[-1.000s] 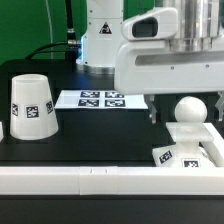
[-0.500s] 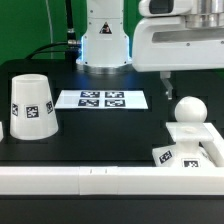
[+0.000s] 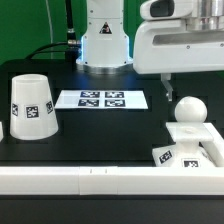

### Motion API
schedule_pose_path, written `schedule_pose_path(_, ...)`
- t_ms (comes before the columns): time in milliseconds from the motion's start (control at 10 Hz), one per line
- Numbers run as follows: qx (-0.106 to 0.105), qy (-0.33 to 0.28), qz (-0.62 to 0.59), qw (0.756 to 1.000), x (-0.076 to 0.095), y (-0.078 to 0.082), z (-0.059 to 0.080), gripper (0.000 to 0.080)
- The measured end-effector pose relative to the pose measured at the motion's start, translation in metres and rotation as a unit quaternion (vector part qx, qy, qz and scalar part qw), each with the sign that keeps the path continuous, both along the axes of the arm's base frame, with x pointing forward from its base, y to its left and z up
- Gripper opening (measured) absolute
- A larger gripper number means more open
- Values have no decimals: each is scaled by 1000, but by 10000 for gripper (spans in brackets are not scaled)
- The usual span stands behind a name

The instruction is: Assemble lamp

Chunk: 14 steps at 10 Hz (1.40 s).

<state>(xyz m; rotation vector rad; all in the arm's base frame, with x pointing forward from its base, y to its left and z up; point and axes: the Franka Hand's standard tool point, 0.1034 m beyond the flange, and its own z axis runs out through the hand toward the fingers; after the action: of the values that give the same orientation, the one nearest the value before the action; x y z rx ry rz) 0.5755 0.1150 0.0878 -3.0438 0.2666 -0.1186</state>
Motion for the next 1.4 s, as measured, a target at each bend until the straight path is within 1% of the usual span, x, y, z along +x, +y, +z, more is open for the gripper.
schedule_pose_path(100,5,11,-6,1000,-15,2,-6,698)
schedule_pose_path(200,6,51,-6,999,-27,4,-11,698)
schedule_pose_path(300,8,69,-5,998,-33,5,-16,698)
schedule_pose_path(400,8,131,7,991,-42,0,-16,698)
schedule_pose_path(500,11,150,6,989,-34,-1,-14,698)
schedule_pose_path(600,12,189,10,982,-40,-4,-16,698)
schedule_pose_path(700,15,218,17,976,-40,-5,-17,698)
schedule_pose_path(800,22,230,24,973,-40,-5,-19,698)
schedule_pose_path(900,28,260,32,965,-46,-1,-20,699)
schedule_pose_path(1100,37,289,27,956,-50,13,-21,698)
schedule_pose_path(1200,34,318,12,947,-55,10,-20,699)
schedule_pose_path(1300,34,312,15,949,-52,10,-22,699)
schedule_pose_path(1400,34,312,15,949,-52,10,-22,698)
